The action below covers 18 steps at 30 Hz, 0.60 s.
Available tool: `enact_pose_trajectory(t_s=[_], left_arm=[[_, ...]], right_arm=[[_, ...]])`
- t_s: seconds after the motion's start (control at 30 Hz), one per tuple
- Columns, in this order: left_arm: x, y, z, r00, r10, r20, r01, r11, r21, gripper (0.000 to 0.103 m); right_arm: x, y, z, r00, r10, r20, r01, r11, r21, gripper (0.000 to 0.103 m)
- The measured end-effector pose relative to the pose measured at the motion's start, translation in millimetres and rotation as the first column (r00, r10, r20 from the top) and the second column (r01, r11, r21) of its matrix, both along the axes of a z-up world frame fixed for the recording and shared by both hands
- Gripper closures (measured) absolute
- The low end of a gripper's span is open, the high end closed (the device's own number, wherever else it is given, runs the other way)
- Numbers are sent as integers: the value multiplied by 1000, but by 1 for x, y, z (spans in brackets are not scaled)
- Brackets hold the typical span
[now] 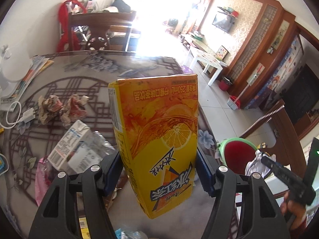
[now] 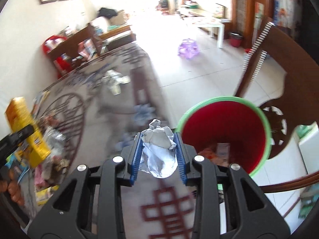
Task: Collect trash
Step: 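Drop the foil into the bin with the right gripper while the left drops the juice carton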
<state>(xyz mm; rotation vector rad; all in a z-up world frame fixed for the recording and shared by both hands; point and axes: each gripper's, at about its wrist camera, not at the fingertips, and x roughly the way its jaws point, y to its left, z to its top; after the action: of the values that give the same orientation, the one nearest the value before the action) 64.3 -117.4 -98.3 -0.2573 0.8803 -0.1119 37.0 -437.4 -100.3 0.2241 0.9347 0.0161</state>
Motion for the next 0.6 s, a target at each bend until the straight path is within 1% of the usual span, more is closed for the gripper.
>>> enact_pose_trajectory(t_s=[0.1,0.13,0.2,0.3,0.4,0.5,0.6], left_arm=[[4,-23,-1,998,-56,-7,56,998,8,41],[7,-33,-1,997,-81,-7,81,997,11,41],[12,-52,-1,992,-130,-7,130,991,13,41],[22,-87,-1,976,-219,-9,219,976,7,41],[34,-126,-2,950,-312,-8,312,950,4,41],[43,-169,-5,915,-404,-2,404,915,-5,41],[51,-211,-12,877,-480,-7,480,877,3,41]], right_arm=[[8,-32,-14,996,-80,-27,80,997,-25,66],[10,-40,-18,994,-100,-32,99,995,-32,57],[10,-56,-25,988,-147,-37,146,988,-48,43],[1,-76,-23,980,-197,-11,196,980,-33,42],[-16,-95,-15,969,-246,20,246,969,-21,40],[-37,-113,-3,950,-309,53,309,951,1,36],[-56,-129,7,928,-366,64,366,930,15,36]])
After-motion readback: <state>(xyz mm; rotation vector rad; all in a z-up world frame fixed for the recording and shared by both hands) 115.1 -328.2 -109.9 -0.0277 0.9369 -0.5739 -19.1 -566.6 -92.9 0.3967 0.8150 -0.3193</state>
